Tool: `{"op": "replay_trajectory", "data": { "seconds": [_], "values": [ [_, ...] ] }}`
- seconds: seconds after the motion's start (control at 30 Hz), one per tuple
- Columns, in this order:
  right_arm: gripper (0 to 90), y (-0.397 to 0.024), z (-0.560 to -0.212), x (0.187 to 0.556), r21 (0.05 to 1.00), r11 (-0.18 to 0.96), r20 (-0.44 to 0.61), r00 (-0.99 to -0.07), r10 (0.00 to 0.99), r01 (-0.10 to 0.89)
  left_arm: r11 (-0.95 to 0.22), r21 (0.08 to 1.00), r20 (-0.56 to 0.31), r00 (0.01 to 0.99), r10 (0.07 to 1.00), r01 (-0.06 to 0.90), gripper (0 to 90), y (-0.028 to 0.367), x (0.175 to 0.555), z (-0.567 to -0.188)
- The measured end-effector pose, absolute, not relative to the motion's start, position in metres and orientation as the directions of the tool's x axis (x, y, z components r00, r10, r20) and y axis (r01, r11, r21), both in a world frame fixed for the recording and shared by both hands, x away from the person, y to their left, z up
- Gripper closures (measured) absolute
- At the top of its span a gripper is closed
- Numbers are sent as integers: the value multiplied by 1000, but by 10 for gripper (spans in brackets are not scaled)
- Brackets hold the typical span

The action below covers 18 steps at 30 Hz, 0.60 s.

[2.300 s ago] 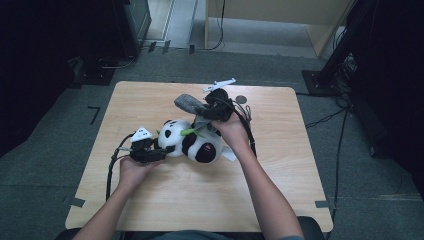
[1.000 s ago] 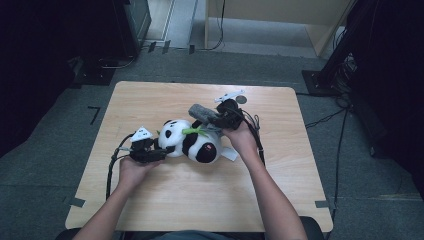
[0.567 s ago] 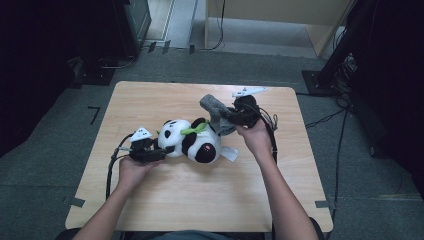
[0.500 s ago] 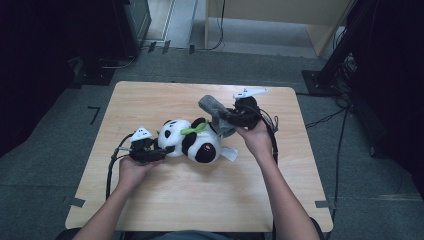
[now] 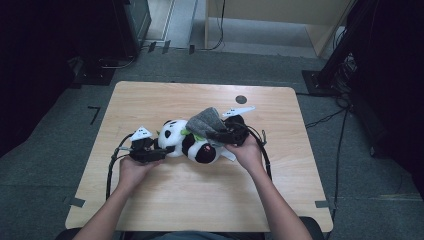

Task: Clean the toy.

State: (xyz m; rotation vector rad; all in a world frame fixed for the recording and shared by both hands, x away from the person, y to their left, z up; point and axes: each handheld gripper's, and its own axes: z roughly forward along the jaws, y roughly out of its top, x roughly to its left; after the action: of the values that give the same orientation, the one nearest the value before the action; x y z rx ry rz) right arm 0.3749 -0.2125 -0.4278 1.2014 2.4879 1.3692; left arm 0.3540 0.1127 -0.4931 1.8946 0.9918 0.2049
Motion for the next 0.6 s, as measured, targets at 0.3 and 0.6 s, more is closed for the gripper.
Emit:
{"op": "replay_trajectory", "data": {
  "seconds": [0.3,0.6],
  "values": [
    [770,-230,-444,366,763,279,302,-703,644,584,-219,802,-265,658,705,557,369,113,355,-493],
    [768,-245,-458,362,771,249,314,-691,651,585,-213,795,-271,648,712,567,367,111,355,-490]
  ]
}}
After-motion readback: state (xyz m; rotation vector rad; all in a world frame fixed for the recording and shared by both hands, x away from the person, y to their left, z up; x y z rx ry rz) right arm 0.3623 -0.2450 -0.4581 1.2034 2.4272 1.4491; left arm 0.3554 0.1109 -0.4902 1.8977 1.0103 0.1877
